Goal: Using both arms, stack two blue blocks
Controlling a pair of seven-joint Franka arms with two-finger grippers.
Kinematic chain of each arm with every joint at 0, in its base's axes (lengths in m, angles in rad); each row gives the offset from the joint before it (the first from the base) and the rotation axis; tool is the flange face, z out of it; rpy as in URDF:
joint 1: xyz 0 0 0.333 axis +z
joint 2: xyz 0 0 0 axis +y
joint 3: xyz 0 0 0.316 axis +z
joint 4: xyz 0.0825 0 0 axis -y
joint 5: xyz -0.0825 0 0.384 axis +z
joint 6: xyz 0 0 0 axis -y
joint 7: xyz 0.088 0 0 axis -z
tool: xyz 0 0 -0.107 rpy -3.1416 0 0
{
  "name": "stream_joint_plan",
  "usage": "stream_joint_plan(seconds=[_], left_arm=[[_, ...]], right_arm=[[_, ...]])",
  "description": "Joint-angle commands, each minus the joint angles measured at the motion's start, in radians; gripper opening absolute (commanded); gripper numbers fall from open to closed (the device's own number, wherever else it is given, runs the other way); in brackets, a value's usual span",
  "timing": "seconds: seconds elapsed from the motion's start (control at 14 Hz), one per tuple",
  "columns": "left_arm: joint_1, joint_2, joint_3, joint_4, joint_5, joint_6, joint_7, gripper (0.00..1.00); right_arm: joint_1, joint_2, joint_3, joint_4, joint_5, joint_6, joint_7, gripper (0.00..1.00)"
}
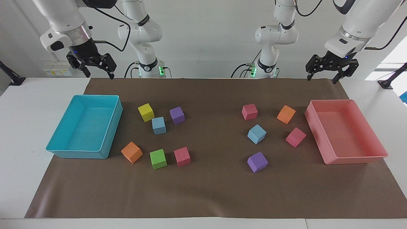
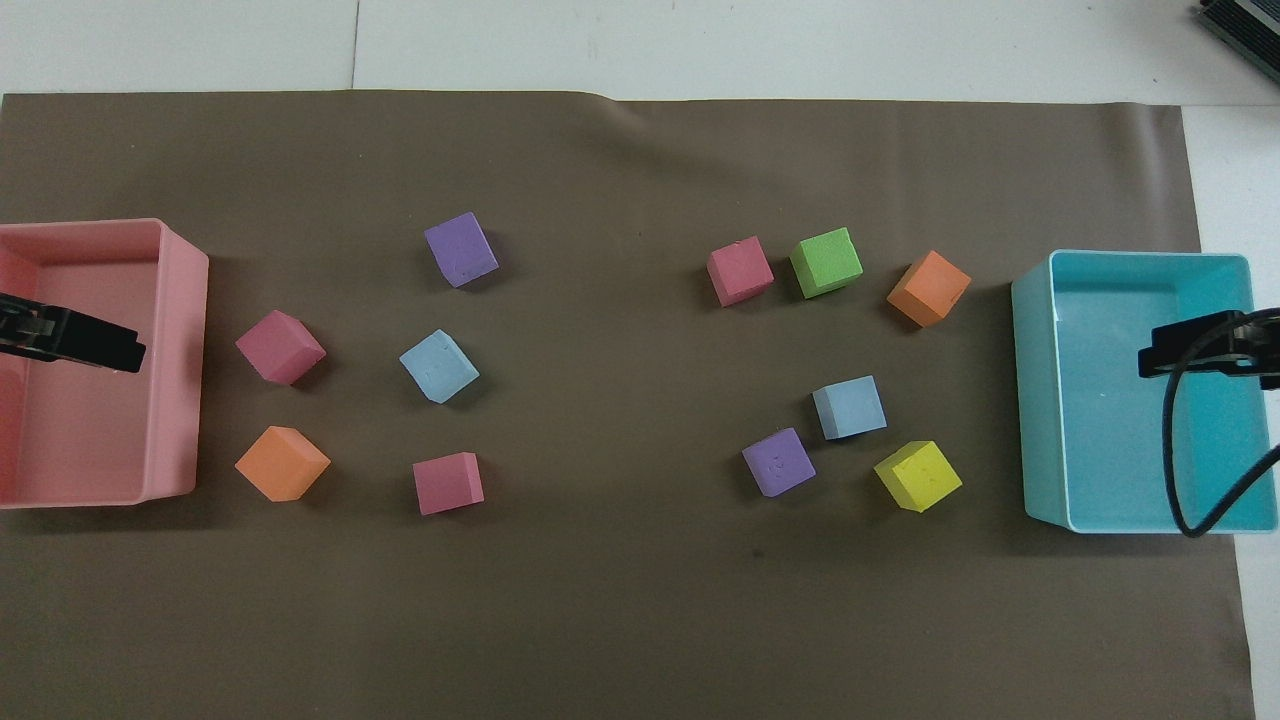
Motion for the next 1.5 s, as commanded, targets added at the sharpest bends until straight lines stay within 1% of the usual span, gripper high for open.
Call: stream_joint_plan(seconds=[0.0,0.29,1.43], left_arm=[[0.005,-0.016,-0.003,-0.019,-0.012,-0.007,0.012,1.0],[0.005,-0.016,-0.003,-0.019,-0.012,-0.007,0.012,1.0],[0.005,-0.016,-0.004,-0.019,-0.012,-0.005,0.012,1.0]], right_arm=[[-0.022,-0.013,-0.005,-0.009,0.018,-0.015,-0.025,1.0],[-0.023,-0.014,-0.006,-0.011,0.018,0.002,-0.009,1.0],[-0.013,-0.016,0.002,-0.012,0.02,-0.001,-0.015,1.0]])
